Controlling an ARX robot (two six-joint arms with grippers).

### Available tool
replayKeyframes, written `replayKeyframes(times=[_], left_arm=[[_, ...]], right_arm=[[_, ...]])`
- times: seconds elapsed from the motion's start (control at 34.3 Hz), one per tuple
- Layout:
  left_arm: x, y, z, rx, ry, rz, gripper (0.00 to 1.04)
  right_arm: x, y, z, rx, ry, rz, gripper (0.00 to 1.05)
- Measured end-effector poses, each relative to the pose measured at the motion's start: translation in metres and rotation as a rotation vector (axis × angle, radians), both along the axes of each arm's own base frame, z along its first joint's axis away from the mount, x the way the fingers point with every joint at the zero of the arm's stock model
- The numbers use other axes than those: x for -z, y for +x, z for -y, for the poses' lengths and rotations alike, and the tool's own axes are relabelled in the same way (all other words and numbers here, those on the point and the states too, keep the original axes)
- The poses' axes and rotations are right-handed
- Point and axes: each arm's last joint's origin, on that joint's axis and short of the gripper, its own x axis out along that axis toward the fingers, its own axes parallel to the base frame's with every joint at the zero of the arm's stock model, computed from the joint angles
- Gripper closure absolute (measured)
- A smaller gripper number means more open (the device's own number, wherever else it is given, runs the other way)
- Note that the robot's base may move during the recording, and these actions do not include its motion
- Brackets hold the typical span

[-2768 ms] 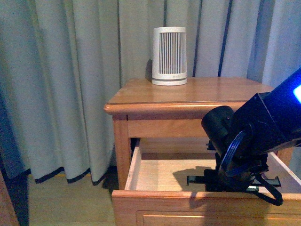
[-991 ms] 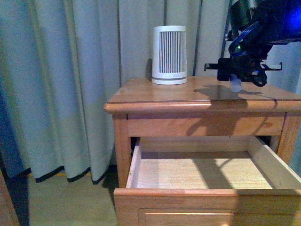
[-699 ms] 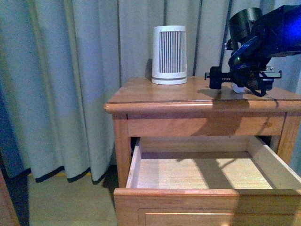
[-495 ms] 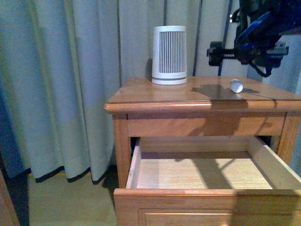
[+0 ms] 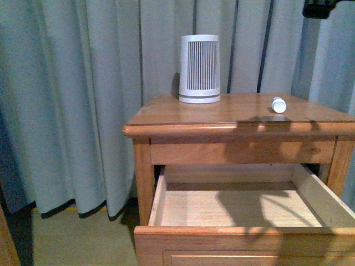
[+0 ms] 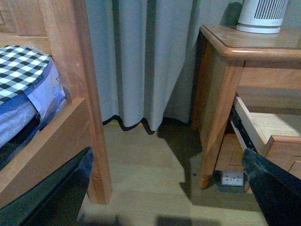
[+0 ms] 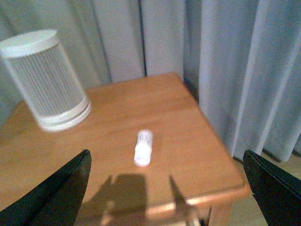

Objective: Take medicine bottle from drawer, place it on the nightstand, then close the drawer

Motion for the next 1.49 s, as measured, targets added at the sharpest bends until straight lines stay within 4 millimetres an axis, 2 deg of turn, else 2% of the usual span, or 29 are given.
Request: replayKeyframes(times=[0.09,0.17,0.29,0.38,0.44,0.52,0.64,0.79,0.9,1.08,1.14,1.34,1.43,1.49], left_arm=[[0.0,0.0,0.0,0.0,0.0,0.0,0.07],[0.0,0.0,0.0,0.0,0.0,0.0,0.07],[0.0,0.0,0.0,0.0,0.0,0.0,0.07],[0.0,0.0,0.0,0.0,0.0,0.0,0.07],[0.0,0.0,0.0,0.0,0.0,0.0,0.07],[0.0,0.0,0.0,0.0,0.0,0.0,0.07],[0.0,0.0,0.0,0.0,0.0,0.0,0.07],[0.0,0.0,0.0,0.0,0.0,0.0,0.07],[0.0,0.0,0.0,0.0,0.0,0.0,0.07],[0.0,0.0,0.0,0.0,0.0,0.0,0.07],[0.0,0.0,0.0,0.0,0.0,0.0,0.07],[0.0,0.0,0.0,0.0,0.0,0.0,0.07],[0.0,0.0,0.0,0.0,0.0,0.0,0.07],[0.0,0.0,0.0,0.0,0.0,0.0,0.07]], right_arm=[[0.018,-0.04,-0.004,-0.026,0.018,-0.023,0.07],[0.06,-0.094,-0.006,-0.054,0.069,-0.128,0.07],[0.123,-0.143,-0.008,-0.047,0.103,-0.292,0.07],[0.158,-0.161,-0.009,-0.057,0.126,-0.378,0.07],[0.18,-0.166,-0.008,-0.054,0.136,-0.42,0.07],[0.2,-0.165,-0.007,-0.069,0.167,-0.451,0.07],[0.227,-0.152,-0.009,-0.077,0.181,-0.468,0.07],[0.245,-0.137,-0.011,-0.085,0.181,-0.462,0.07],[0.257,-0.113,-0.017,-0.103,0.155,-0.449,0.07],[0.272,-0.065,-0.019,-0.117,0.034,-0.384,0.07],[0.274,-0.042,-0.018,-0.118,-0.003,-0.371,0.07],[0.27,0.049,0.0,-0.078,-0.077,-0.342,0.07],[0.265,0.08,0.012,-0.04,-0.078,-0.37,0.07],[0.259,0.093,0.016,-0.024,-0.078,-0.382,0.07]])
